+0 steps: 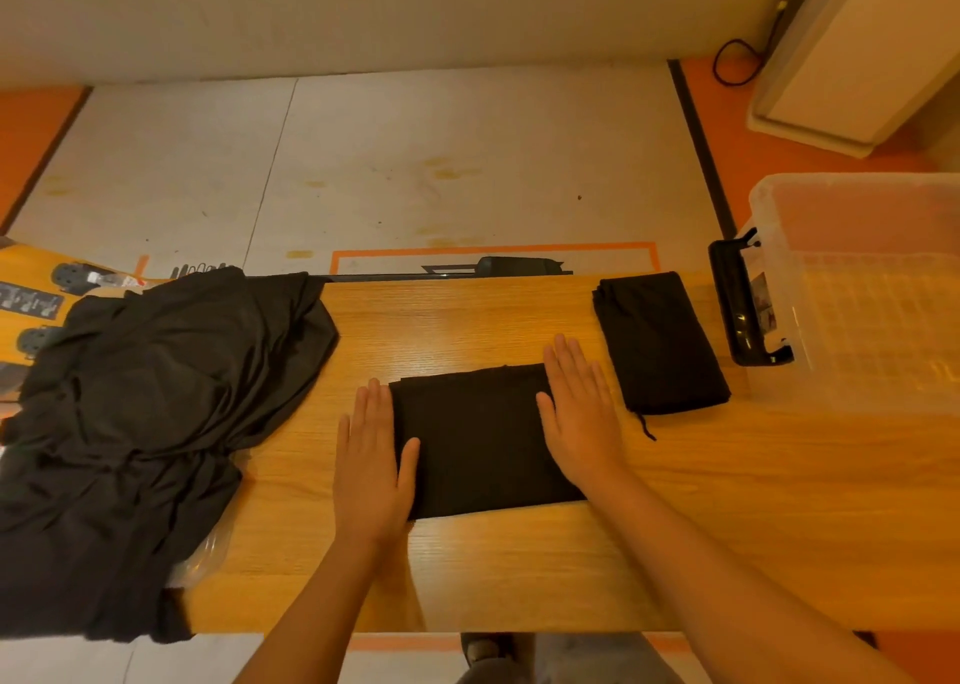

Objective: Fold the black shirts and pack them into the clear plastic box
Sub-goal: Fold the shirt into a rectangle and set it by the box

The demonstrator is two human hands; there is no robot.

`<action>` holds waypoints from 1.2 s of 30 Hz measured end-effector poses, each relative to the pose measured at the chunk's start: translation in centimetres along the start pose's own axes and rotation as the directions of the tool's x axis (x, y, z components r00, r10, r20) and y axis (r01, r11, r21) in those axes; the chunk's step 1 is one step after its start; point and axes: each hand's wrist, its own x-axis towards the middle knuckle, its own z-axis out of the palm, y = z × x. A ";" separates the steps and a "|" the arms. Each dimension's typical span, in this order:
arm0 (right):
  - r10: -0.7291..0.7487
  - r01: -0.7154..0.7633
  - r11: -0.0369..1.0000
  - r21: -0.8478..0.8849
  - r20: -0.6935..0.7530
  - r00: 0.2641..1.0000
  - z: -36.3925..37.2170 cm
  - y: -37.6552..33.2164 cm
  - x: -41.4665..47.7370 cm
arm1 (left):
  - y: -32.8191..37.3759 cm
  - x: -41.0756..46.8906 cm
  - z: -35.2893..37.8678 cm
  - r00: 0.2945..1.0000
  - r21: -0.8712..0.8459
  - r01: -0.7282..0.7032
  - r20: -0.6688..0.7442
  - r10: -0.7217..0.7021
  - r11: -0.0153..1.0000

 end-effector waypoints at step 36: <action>-0.106 0.107 0.994 -0.013 0.008 0.994 3.9 -7.3 -4.0 | 5.2 -1.6 3.0 0.995 -0.008 -0.101 0.027 0.101 0.995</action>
